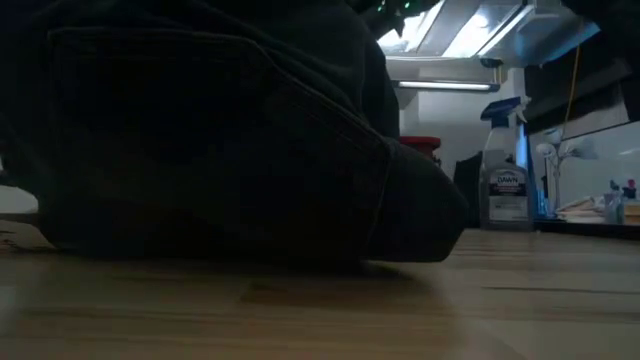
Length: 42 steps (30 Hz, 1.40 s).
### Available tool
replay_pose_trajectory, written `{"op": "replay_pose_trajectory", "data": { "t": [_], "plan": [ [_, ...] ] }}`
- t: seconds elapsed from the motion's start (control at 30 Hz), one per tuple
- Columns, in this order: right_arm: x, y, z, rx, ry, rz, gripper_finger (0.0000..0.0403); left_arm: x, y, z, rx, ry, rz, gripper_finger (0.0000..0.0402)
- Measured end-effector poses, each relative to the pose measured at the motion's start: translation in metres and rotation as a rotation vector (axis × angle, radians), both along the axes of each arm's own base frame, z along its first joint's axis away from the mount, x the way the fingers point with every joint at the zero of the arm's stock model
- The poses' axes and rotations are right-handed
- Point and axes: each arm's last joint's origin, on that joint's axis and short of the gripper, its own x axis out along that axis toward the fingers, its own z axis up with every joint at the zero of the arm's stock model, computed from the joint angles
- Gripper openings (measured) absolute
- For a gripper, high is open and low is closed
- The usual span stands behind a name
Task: Fold laundry
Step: Fold the black jean
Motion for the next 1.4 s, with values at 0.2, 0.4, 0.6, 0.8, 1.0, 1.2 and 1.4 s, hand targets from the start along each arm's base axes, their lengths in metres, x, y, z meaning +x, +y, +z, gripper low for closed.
{"op": "replay_pose_trajectory", "data": {
  "t": [0.2,0.4,0.6,0.8,1.0,1.2,1.4],
  "plan": [
    [-0.002,-0.008,0.026,0.088,-0.252,0.109,0.0246,-0.002,-0.001,-0.005,0.010,0.047,0.000,0.0000],
    [-0.037,0.061,0.043,-0.016,0.100,0.201,0.0234,-0.012,-0.014,-0.021,0.067,0.261,0.047,0.0000],
    [-0.067,0.138,0.051,-0.144,0.309,0.353,0.0197,-0.012,-0.043,-0.020,0.072,0.292,0.125,0.0000],
    [-0.106,0.178,0.029,-0.204,0.310,0.399,0.0182,0.010,-0.091,-0.022,-0.014,0.274,0.160,0.0000],
    [-0.111,0.208,-0.010,-0.199,0.180,0.541,0.0183,0.034,-0.135,-0.051,-0.022,0.410,0.234,0.0000],
    [-0.093,0.241,-0.036,-0.279,0.154,0.692,0.0183,0.039,-0.159,-0.049,-0.133,0.371,0.237,0.0000],
    [-0.072,0.268,-0.037,-0.414,0.012,0.698,0.0184,0.027,-0.169,-0.033,-0.137,0.246,0.192,0.0000]
  ]
}}
